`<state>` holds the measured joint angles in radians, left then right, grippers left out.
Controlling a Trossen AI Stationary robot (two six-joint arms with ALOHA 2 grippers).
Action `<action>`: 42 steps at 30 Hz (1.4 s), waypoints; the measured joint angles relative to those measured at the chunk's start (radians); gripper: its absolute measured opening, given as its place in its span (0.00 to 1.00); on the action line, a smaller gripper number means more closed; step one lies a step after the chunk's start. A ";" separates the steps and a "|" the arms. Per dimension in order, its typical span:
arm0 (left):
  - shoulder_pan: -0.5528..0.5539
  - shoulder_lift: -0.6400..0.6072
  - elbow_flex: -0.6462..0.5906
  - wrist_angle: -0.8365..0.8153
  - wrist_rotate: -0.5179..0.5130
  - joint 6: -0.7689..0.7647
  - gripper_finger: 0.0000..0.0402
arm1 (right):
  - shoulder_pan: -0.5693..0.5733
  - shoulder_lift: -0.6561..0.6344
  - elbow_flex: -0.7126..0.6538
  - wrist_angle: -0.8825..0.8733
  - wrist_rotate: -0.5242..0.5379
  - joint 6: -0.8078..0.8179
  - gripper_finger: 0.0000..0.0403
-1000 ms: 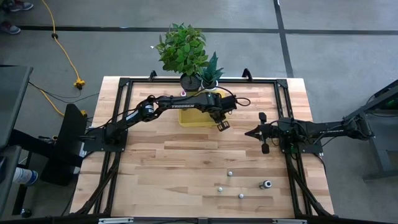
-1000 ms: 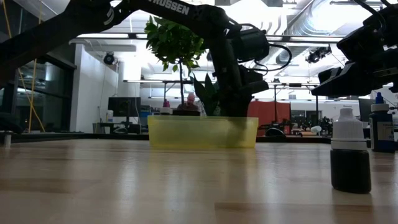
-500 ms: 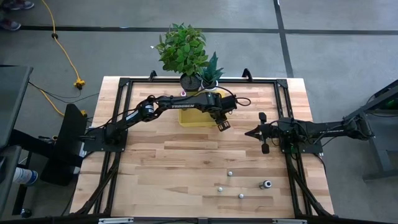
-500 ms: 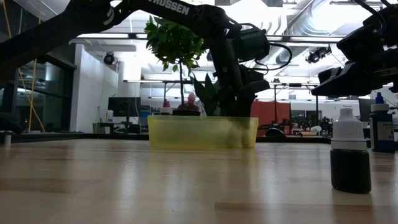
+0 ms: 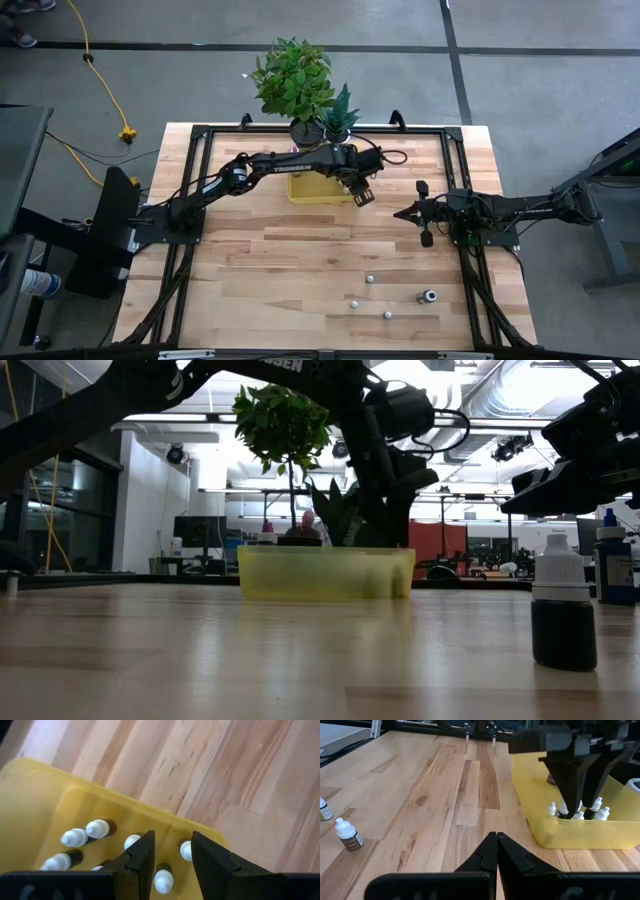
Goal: Pick & Place food coloring
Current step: Put the left small green food coloring bottle into the yellow bin
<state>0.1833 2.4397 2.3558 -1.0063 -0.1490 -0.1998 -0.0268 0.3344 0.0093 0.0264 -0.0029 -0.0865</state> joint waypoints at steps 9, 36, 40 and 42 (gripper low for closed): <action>-0.002 -0.054 0.000 -0.013 0.009 0.013 0.30 | 0.000 0.000 0.000 0.000 0.000 0.000 0.00; -0.111 -0.224 -0.001 -0.145 0.267 0.143 0.30 | 0.000 -0.001 0.000 0.000 0.000 0.000 0.00; -0.141 -0.259 -0.002 -0.210 0.248 0.203 0.30 | 0.000 -0.001 0.000 0.000 0.000 0.000 0.00; -0.157 -0.273 0.000 -0.217 0.243 0.221 0.30 | 0.000 -0.001 0.000 0.000 0.000 0.000 0.00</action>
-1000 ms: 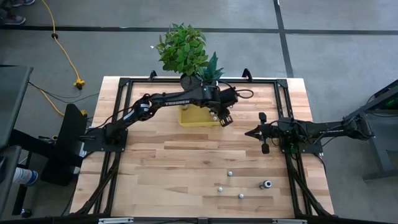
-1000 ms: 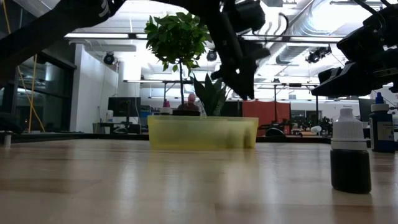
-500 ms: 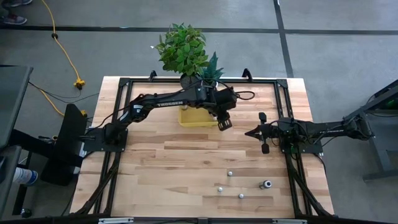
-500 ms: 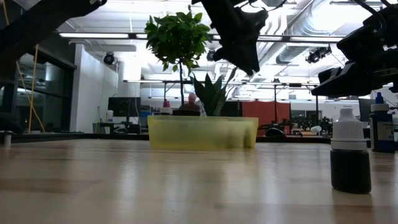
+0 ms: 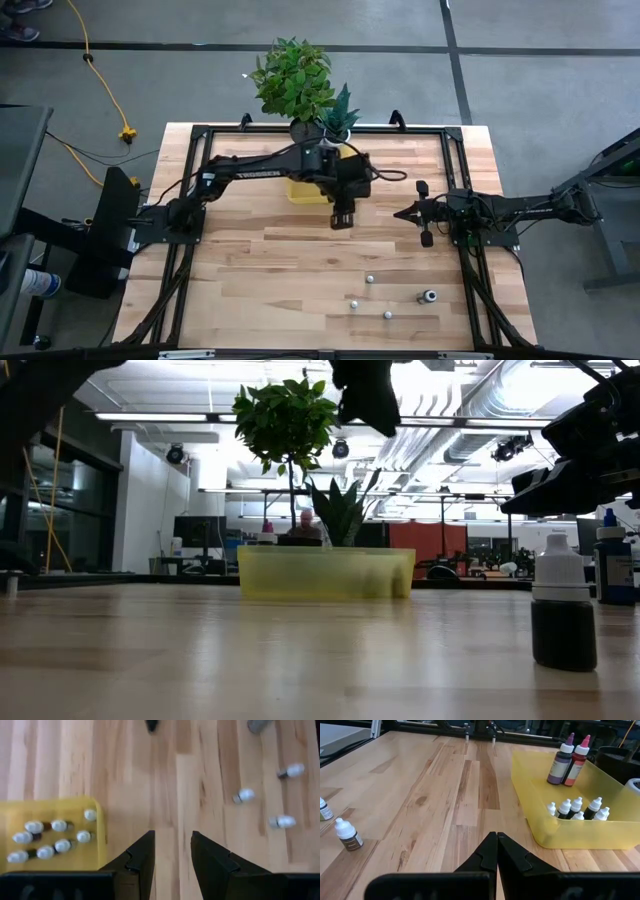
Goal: Pick & Place food coloring
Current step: Put the left small green food coloring bottle into the yellow bin
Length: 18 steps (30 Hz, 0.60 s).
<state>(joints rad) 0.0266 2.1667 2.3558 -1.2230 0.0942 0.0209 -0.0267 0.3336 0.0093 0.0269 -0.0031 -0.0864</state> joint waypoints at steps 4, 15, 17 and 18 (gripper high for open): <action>-0.042 -0.027 0.000 -0.066 0.000 0.009 0.30 | 0.000 0.000 0.000 0.000 0.000 0.000 0.00; -0.199 -0.059 0.000 -0.184 -0.002 0.027 0.30 | 0.000 0.000 0.000 0.000 0.000 0.000 0.00; -0.234 -0.057 -0.001 -0.192 -0.002 0.024 0.30 | 0.000 0.000 0.000 0.000 0.000 0.000 0.00; -0.252 -0.057 -0.001 -0.193 -0.002 0.021 0.30 | 0.000 0.000 0.000 0.000 0.000 0.000 0.00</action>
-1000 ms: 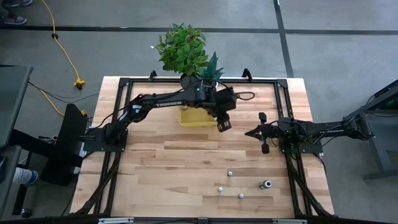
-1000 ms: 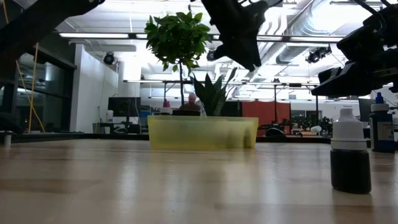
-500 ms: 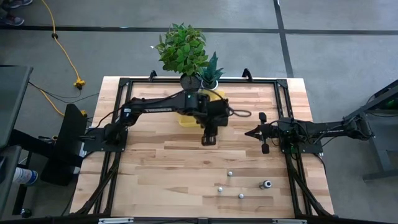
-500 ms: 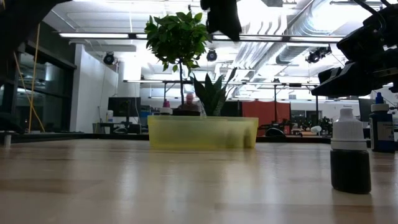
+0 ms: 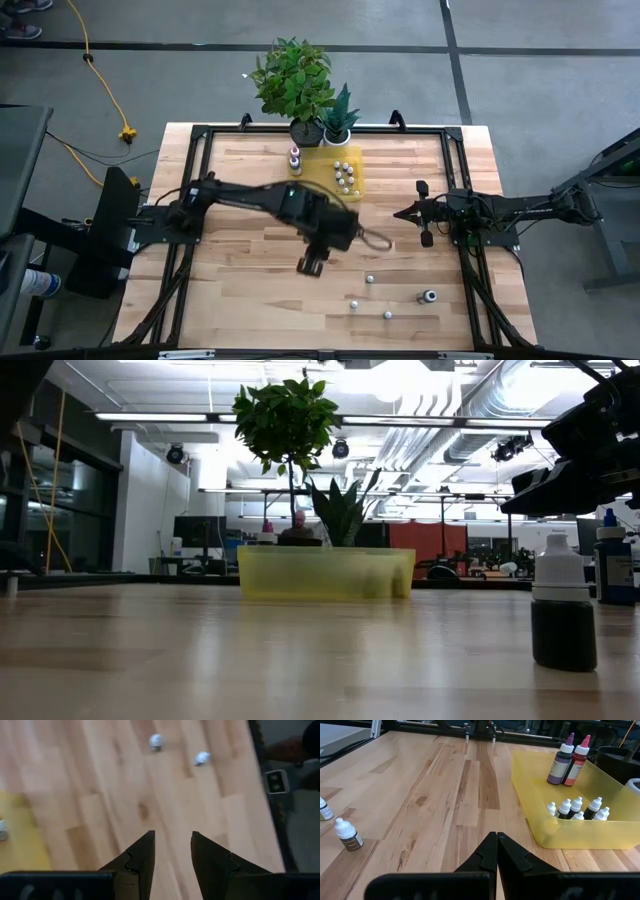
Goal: Pick & Place food coloring
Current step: Put the left small green food coloring bottle into the yellow bin
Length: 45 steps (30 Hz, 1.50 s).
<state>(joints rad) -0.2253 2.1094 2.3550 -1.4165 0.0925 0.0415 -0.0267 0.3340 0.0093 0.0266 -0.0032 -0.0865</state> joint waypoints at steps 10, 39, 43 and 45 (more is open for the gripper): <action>-0.147 0.007 -0.205 0.298 -0.005 -0.147 0.30 | 0.000 0.000 0.000 0.000 0.000 0.000 0.00; -0.177 0.167 -0.457 0.854 -0.102 -0.203 0.30 | 0.000 0.000 0.000 0.000 0.000 0.000 0.00; -0.182 0.167 -0.456 0.882 -0.072 -0.187 0.30 | 0.000 0.000 0.000 0.000 0.000 0.000 0.00; -0.188 0.177 -0.456 0.887 -0.079 -0.180 0.30 | 0.000 0.000 0.000 0.000 0.000 0.000 0.00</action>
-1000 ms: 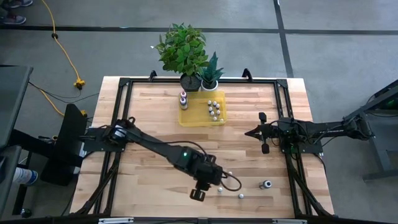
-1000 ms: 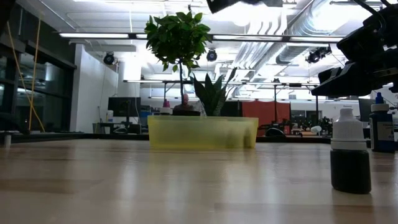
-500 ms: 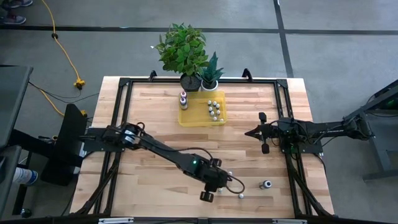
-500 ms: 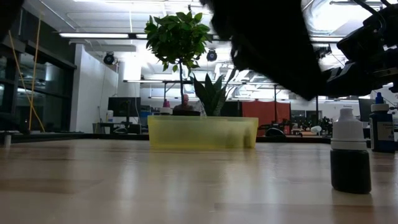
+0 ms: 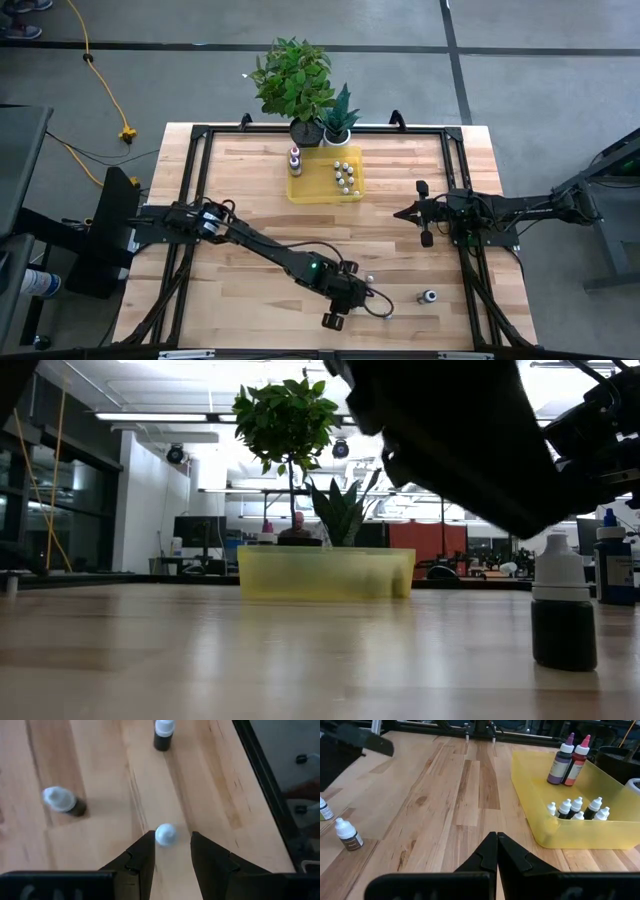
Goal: Pick & Place food coloring
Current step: Put the left small green food coloring bottle into the yellow bin
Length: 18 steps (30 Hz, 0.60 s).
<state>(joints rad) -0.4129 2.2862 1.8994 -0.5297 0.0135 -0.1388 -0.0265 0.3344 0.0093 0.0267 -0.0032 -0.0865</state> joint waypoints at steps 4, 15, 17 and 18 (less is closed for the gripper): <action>-0.001 0.014 -0.003 0.002 0.008 0.007 0.30 | 0.000 0.000 0.000 0.000 0.000 0.000 0.00; -0.007 0.055 0.000 0.077 0.024 -0.008 0.30 | 0.000 -0.001 0.000 0.000 0.000 0.000 0.00; -0.007 0.055 0.000 0.081 0.022 -0.008 0.30 | 0.000 -0.001 0.000 0.000 0.000 0.000 0.00; -0.007 0.055 0.000 0.083 0.021 -0.008 0.30 | 0.000 -0.001 0.000 0.000 0.000 0.000 0.00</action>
<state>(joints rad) -0.4198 2.3413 1.8992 -0.4469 0.0349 -0.1463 -0.0269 0.3336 0.0093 0.0265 -0.0029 -0.0864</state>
